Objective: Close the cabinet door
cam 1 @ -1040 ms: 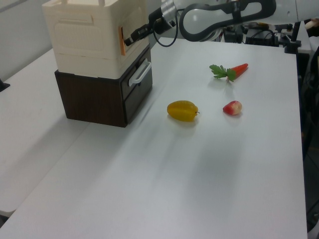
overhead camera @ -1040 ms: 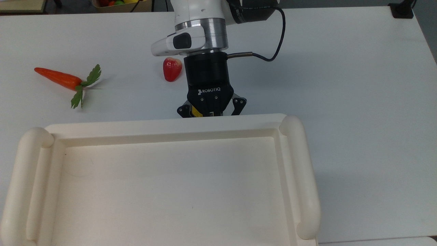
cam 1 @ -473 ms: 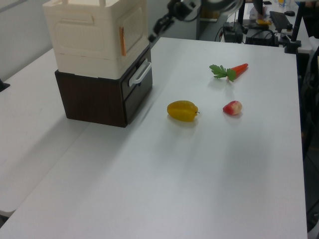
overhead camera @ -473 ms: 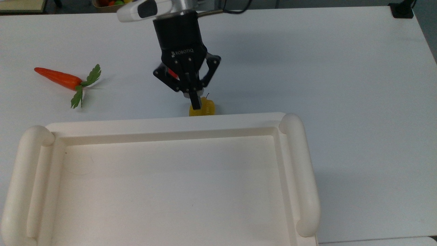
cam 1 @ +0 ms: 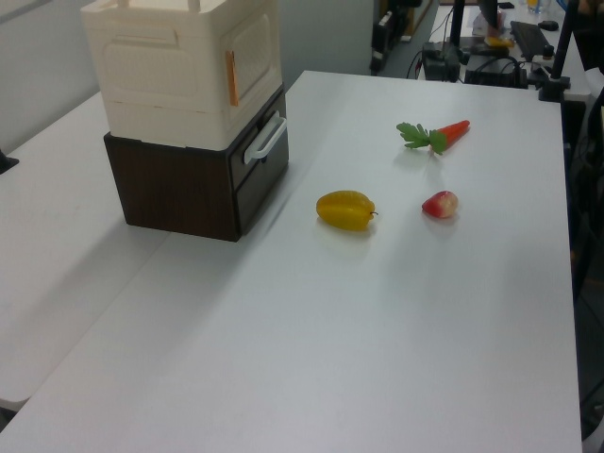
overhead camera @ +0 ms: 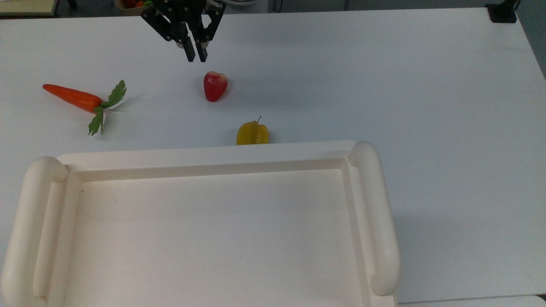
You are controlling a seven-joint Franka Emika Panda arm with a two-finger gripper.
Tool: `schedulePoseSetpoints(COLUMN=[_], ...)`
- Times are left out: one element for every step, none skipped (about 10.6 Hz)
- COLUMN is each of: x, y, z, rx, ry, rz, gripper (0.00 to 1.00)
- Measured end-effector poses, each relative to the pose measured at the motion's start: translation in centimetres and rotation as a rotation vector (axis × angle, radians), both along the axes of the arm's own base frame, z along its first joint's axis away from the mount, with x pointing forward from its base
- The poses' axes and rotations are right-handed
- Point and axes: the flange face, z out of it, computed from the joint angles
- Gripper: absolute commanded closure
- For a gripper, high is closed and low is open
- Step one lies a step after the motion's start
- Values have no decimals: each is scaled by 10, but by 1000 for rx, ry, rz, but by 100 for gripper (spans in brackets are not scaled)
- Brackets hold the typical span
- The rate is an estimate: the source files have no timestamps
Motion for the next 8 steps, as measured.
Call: schedulePoseSetpoints(x=[-5,-8,-10,-13,-14,-14,-15,-17], y=[-11,-20,-24,-26,-26,-26,-28,-29], z=[-5,-9,-14,-18,-21,-22,-23,-24], rx=[-10,-54,-102,-123,-130,-132,-132,-130], ry=[45,74,103,129,146,153,159,174], rz=[-11,-14,-11,-7,-4,-4,-8,-13], gripper=[0,0,0,0,0,0,0,0])
